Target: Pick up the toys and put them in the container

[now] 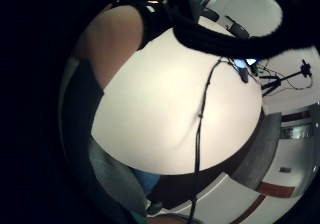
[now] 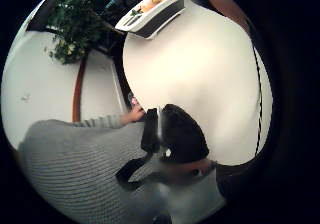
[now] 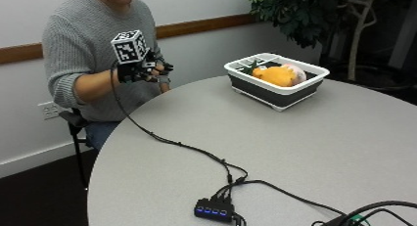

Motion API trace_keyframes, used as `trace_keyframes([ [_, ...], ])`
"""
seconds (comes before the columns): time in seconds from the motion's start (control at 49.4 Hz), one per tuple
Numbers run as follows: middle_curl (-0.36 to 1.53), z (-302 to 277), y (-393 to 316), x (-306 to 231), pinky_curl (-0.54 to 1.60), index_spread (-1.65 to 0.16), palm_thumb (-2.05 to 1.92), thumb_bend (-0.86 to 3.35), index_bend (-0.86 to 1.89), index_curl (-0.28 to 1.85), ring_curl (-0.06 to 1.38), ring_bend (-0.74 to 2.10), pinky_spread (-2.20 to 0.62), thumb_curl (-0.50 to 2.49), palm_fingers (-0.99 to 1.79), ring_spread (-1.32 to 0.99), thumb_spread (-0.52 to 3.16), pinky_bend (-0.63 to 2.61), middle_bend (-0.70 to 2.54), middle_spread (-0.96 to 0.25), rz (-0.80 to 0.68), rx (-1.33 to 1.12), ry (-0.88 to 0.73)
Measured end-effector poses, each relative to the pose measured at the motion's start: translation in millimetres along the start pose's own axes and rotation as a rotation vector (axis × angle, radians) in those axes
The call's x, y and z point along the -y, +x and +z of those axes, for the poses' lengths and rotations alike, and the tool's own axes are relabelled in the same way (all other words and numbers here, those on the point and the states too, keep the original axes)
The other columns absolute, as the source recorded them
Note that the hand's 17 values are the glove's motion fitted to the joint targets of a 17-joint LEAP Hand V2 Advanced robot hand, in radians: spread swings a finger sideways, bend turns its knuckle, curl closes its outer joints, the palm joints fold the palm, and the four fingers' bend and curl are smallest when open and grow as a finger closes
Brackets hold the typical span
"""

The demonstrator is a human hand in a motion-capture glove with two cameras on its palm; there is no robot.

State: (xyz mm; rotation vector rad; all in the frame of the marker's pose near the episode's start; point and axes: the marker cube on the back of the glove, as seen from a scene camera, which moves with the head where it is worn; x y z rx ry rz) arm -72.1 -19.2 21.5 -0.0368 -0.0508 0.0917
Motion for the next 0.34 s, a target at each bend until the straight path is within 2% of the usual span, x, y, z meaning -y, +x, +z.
trace_keyframes([
  [0.344,0.29,12,8,-7,0.32,-0.38,-0.01,-0.02,0.26,0.44,0.24,0.17,0.08,0.30,-0.04,-0.05,1.39,0.73,0.17,-0.12,0.031,-0.010,-0.032],
])
